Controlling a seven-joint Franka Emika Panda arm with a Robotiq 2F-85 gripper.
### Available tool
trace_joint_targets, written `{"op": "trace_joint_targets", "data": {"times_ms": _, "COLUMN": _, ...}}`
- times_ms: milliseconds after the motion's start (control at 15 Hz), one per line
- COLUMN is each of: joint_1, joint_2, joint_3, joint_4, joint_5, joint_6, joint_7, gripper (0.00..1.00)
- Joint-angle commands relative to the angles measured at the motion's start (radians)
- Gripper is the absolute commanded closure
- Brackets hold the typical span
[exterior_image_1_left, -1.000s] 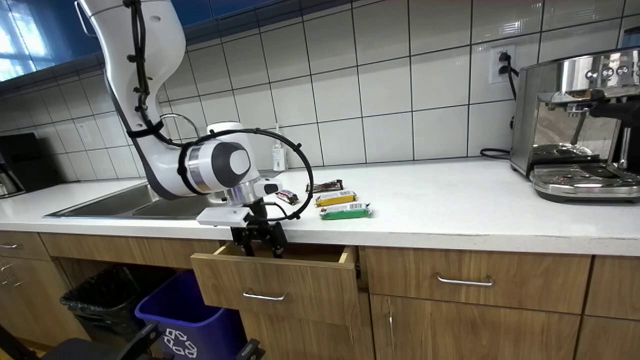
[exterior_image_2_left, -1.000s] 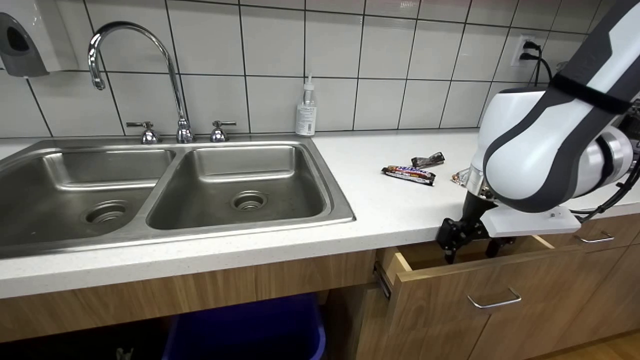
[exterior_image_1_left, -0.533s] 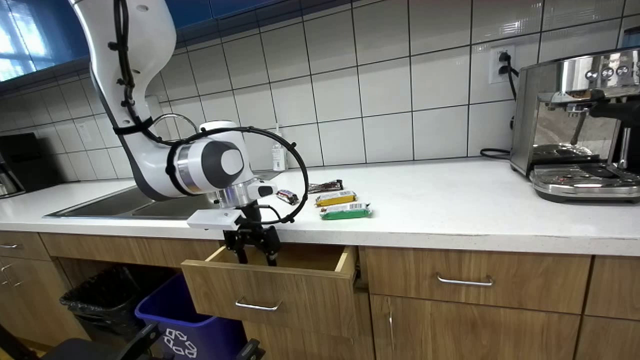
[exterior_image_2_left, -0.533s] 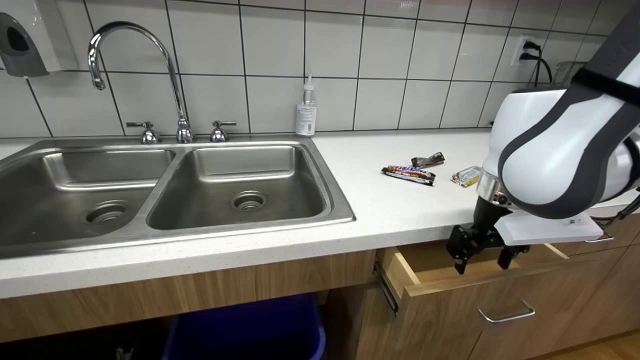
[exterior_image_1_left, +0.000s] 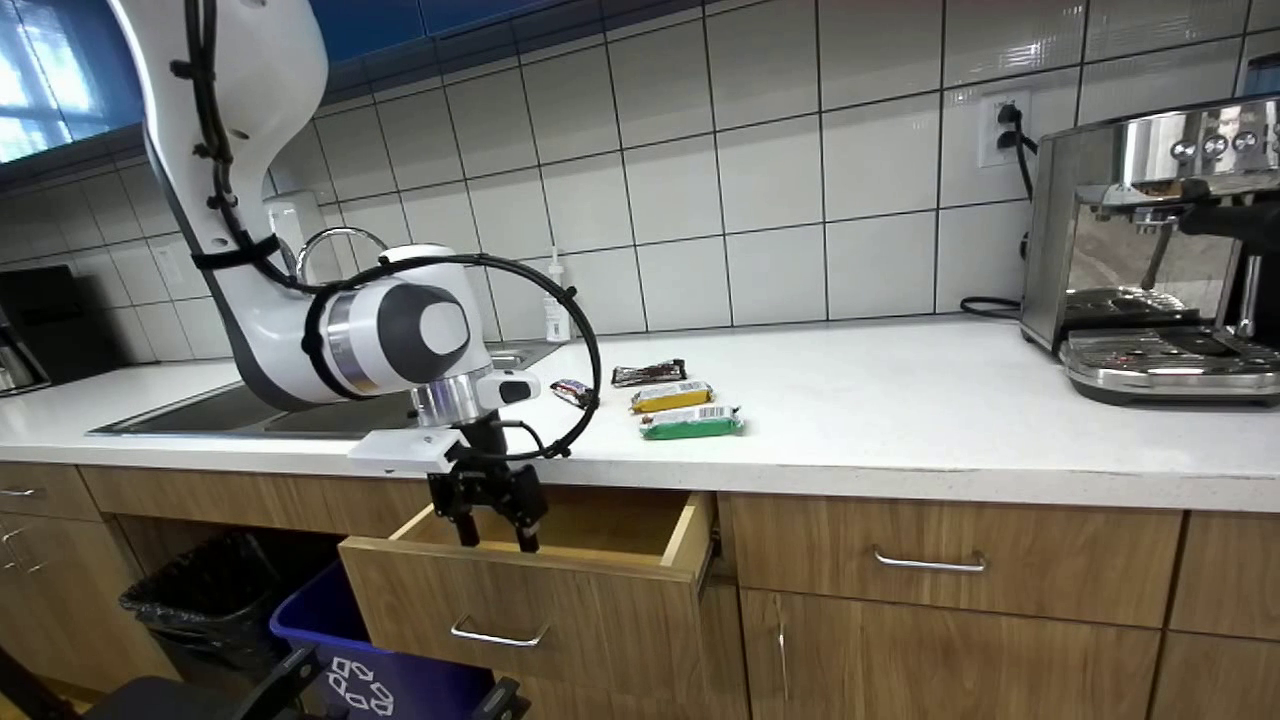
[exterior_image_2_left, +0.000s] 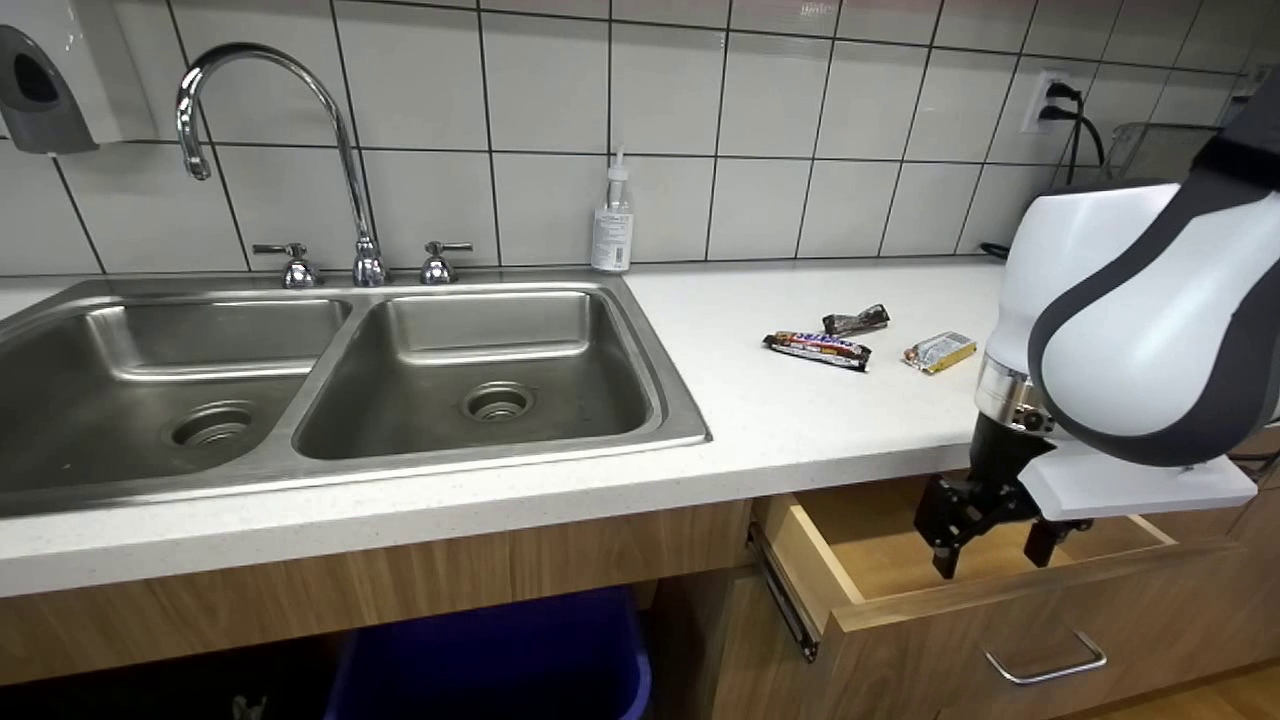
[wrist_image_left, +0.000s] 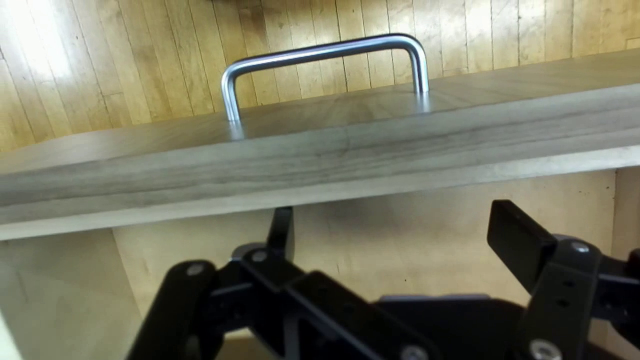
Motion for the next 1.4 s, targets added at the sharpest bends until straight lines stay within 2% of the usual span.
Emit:
{"op": "trace_joint_targets", "data": {"times_ms": 0, "joint_1": 0.043, "joint_2": -0.053, "joint_3": -0.029, "joint_4": -0.070, "joint_5": -0.018, "joint_6": -0.033, "joint_7": 0.075, "gripper": 0.00}}
{"op": "trace_joint_targets", "data": {"times_ms": 733, "joint_1": 0.106, "joint_2": -0.074, "joint_3": -0.070, "joint_4": -0.112, "joint_5": -0.036, "joint_6": -0.051, "joint_7": 0.143, "gripper": 0.00}}
{"op": "trace_joint_targets", "data": {"times_ms": 1333, "joint_1": 0.105, "joint_2": -0.112, "joint_3": -0.065, "joint_4": -0.124, "joint_5": -0.056, "joint_6": -0.101, "joint_7": 0.180, "gripper": 0.00}}
